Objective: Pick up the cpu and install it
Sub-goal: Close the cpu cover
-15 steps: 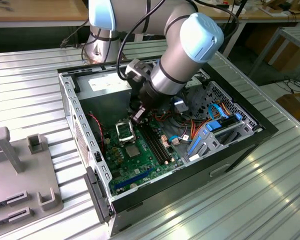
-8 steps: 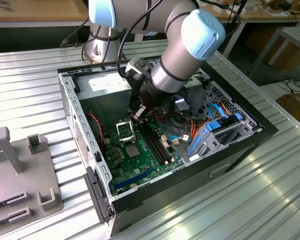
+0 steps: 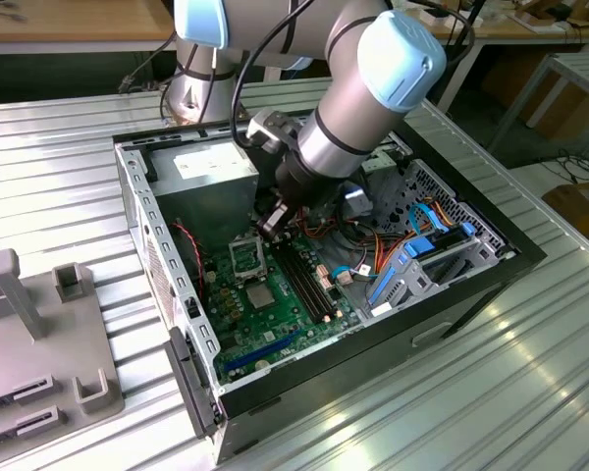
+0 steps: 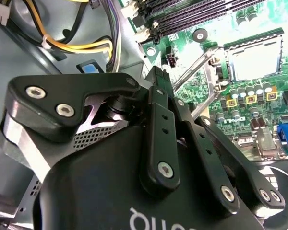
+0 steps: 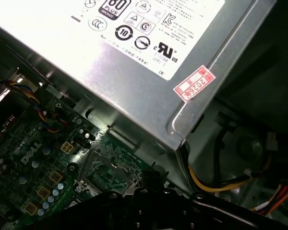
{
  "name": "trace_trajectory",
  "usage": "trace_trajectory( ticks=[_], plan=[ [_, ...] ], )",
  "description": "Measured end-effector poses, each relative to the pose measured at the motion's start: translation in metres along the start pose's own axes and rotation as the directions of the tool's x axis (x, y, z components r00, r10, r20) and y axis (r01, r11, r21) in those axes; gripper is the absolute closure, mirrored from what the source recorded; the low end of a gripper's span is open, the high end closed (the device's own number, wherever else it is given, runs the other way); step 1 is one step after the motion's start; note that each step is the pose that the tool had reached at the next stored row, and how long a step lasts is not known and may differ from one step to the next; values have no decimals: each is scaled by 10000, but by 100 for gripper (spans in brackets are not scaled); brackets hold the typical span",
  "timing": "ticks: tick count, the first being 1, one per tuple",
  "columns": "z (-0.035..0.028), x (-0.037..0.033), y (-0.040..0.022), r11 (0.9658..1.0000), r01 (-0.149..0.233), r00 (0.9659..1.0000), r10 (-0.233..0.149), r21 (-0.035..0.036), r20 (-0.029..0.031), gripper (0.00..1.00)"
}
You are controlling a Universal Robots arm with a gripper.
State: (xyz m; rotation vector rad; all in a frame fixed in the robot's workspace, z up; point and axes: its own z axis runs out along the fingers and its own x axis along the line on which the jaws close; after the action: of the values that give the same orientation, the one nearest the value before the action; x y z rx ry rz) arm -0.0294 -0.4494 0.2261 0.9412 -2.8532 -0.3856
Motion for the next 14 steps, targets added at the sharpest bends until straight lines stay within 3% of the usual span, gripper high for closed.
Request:
trace_trajectory(
  ticks=[7, 14],
  plan=[
    [-45, 1, 13, 9999, 143, 9999, -143, 18, -52, 89],
    [-78, 2, 23, 9990, 443, 9989, -442, 28, -141, 89]
  ],
)
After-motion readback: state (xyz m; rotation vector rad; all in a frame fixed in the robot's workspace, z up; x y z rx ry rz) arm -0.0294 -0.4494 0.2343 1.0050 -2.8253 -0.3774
